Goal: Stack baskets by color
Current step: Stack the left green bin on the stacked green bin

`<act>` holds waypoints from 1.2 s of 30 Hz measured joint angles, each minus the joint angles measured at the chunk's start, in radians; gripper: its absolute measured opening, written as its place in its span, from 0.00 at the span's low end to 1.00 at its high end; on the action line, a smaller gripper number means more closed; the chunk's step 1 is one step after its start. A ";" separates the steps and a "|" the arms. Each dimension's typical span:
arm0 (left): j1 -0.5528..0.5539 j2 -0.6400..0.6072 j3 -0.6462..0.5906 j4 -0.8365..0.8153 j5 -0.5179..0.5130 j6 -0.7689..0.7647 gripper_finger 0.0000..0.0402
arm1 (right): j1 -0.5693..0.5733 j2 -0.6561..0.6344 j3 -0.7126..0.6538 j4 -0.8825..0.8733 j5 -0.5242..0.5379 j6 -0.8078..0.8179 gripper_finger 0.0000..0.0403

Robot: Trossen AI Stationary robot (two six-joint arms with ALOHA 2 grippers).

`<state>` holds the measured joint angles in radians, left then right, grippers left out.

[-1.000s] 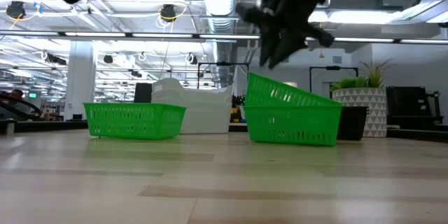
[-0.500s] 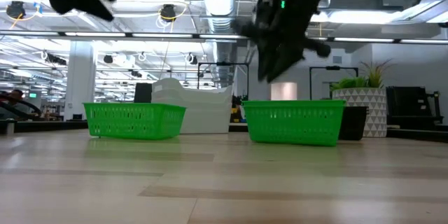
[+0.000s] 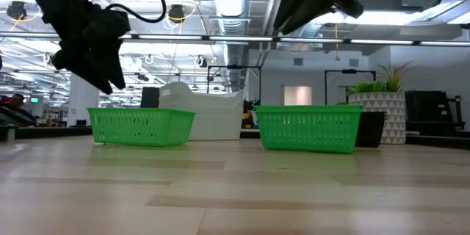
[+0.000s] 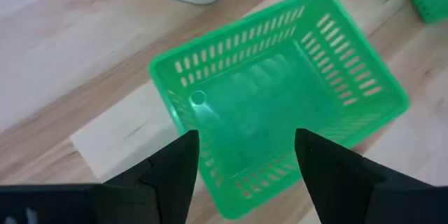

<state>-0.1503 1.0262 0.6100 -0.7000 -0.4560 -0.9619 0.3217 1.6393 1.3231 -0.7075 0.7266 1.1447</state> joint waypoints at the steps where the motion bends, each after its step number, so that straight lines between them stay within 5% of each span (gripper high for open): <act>1: 0.013 -0.003 0.000 0.003 0.017 0.016 0.56 | 0.002 0.016 0.001 0.030 -0.001 -0.016 0.27; 11: -0.007 -0.192 0.051 0.031 0.112 0.030 0.56 | -0.139 0.253 0.023 0.594 -0.258 -0.453 0.27; 16: -0.045 -0.311 0.056 0.034 0.120 0.017 0.56 | -0.195 0.332 0.127 0.526 -0.329 -0.735 0.31; 24: -0.087 -0.394 0.057 0.033 0.096 0.017 0.56 | -0.217 0.488 0.348 0.424 -0.440 -1.251 0.55; 30: -0.102 -0.398 0.057 0.036 0.095 0.018 0.56 | -0.218 0.599 0.492 0.246 -0.443 -1.430 0.60; 36: -0.102 -0.398 0.057 0.033 0.092 0.022 0.56 | -0.236 0.666 0.541 0.180 -0.441 -1.442 0.59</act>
<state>-0.2523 0.6279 0.6666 -0.6672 -0.3636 -0.9398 0.0861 2.3052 1.8643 -0.5274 0.2857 -0.2970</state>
